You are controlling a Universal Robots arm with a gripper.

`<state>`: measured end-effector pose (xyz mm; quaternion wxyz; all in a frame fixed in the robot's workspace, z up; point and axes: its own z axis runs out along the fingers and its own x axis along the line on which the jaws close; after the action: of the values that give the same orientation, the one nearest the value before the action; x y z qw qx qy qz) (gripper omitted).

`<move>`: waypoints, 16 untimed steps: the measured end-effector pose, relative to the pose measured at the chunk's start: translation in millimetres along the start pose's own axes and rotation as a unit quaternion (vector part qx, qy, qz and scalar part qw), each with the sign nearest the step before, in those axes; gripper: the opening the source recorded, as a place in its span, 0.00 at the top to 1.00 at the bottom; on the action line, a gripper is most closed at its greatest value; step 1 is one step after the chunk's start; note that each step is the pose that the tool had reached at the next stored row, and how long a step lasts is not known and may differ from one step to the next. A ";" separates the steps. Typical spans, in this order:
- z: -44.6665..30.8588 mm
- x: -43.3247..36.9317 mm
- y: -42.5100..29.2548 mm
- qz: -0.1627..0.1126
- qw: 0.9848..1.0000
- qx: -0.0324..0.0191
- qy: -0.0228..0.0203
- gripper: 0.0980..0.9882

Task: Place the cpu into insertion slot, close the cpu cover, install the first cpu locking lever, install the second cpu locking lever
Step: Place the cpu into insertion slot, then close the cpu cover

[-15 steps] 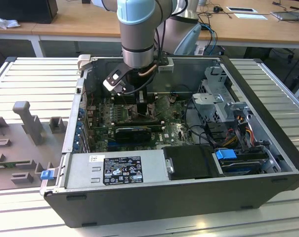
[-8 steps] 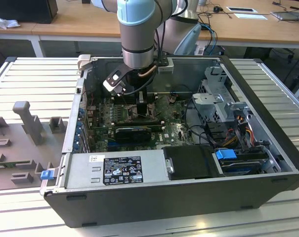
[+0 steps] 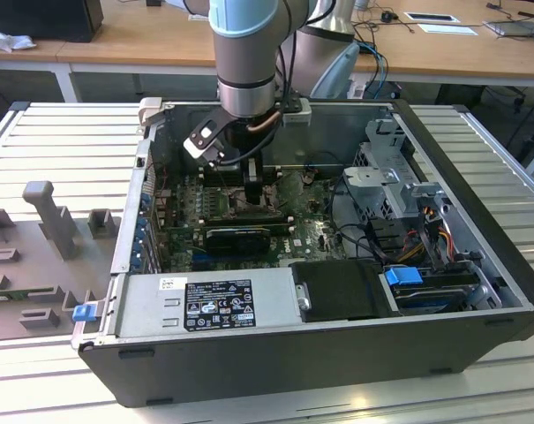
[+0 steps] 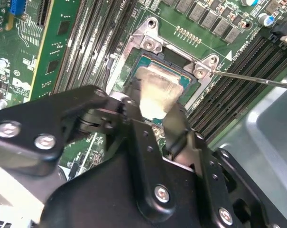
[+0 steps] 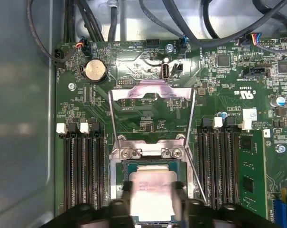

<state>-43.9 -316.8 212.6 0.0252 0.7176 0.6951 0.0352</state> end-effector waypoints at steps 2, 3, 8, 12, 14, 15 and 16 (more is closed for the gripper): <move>-0.7 0.0 0.1 0.000 1.000 0.000 0.000 0.67; -2.3 0.0 0.2 0.000 1.000 0.000 -0.001 0.80; -9.2 0.2 0.8 0.000 1.000 0.000 -0.002 0.99; -8.7 0.3 7.5 0.000 1.000 0.000 -0.002 0.99; -8.5 0.3 9.5 0.000 1.000 0.000 -0.002 0.99; -8.6 0.3 9.5 0.000 1.000 0.000 -0.002 0.99; -9.1 0.4 9.6 0.000 1.000 0.000 -0.002 0.99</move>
<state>-35.1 -316.8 222.5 0.0266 0.7177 0.6951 0.0337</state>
